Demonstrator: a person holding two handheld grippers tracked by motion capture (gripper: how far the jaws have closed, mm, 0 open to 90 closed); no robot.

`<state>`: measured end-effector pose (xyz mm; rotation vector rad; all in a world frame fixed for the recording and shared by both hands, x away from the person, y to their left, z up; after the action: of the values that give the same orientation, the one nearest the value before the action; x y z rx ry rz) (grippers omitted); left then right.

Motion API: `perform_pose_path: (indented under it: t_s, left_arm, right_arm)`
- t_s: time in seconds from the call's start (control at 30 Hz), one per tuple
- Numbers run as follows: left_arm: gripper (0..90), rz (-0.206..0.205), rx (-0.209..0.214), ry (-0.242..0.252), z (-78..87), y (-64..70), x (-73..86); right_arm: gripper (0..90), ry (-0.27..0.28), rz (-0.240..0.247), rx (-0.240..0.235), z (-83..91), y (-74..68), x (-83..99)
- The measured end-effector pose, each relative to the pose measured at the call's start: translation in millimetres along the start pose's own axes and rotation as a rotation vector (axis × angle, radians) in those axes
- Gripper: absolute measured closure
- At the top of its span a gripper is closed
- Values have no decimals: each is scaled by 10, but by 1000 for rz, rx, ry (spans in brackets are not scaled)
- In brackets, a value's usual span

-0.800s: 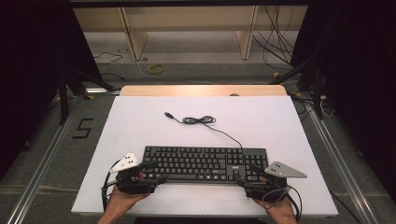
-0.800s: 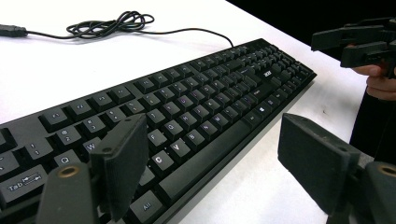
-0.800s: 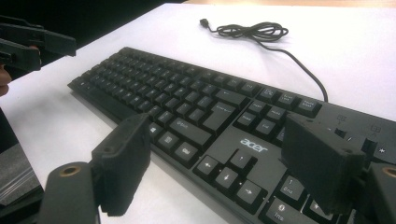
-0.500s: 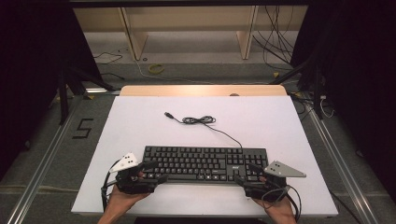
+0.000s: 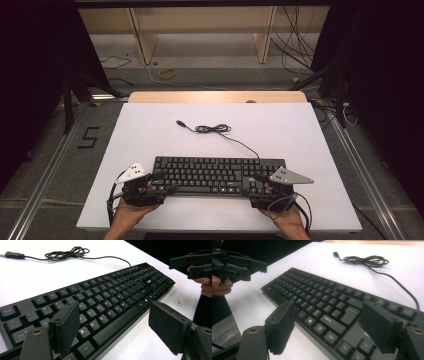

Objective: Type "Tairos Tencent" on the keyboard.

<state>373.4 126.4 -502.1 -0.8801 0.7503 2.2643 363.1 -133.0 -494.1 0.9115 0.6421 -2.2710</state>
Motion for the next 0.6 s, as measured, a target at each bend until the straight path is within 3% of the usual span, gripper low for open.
perform_pose_path:
  t_s: [0.27,0.6]
  left_arm:
    - [261,32,-32,3,31,-112,12]
    - [290,70,-72,-12,43,-221,41]
  right_arm:
    - [315,-15,21,-42,-201,-128,-181]
    - [340,-30,51,-61,-409,-246,-362]
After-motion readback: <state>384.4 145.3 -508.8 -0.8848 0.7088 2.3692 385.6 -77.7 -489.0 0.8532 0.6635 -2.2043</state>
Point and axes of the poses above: each handheld gripper's, and its own axes: z roughly backward along the jaws, x roughly out of its underside, y roughly to its right, the point moved 10 cm from there along -z, roughly forward along the jaws, and after that the axes turned 15 degrees about -y, right-handed, at the moved point
